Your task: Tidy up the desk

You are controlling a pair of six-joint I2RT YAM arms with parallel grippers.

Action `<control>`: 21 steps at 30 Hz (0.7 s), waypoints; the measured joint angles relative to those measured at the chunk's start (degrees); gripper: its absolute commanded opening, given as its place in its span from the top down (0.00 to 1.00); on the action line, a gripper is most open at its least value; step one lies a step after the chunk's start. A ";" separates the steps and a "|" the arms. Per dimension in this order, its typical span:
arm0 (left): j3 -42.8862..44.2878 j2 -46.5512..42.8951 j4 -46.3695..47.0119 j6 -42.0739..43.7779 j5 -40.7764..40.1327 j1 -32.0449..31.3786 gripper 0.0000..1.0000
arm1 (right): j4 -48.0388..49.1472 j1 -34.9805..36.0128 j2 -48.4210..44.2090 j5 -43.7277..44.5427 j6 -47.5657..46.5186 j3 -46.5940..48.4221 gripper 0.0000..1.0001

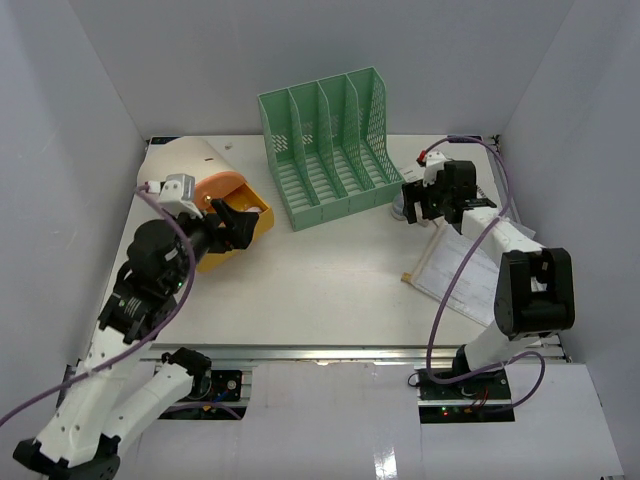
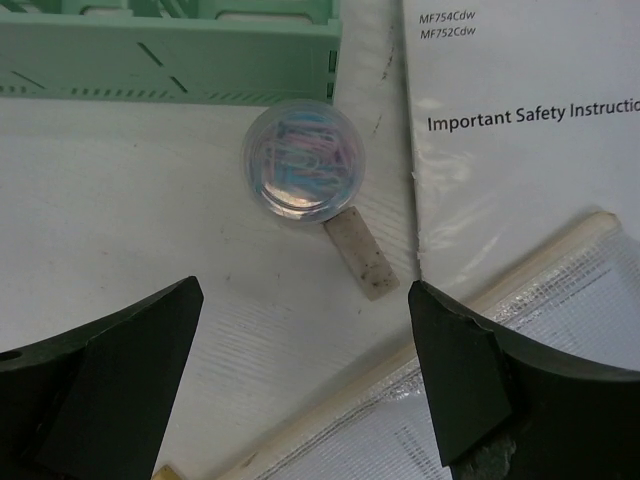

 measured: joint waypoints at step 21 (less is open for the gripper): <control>-15.68 -25.97 -4.21 -6.68 13.37 -0.05 0.02 | -2.50 3.02 23.02 4.00 2.66 17.08 0.52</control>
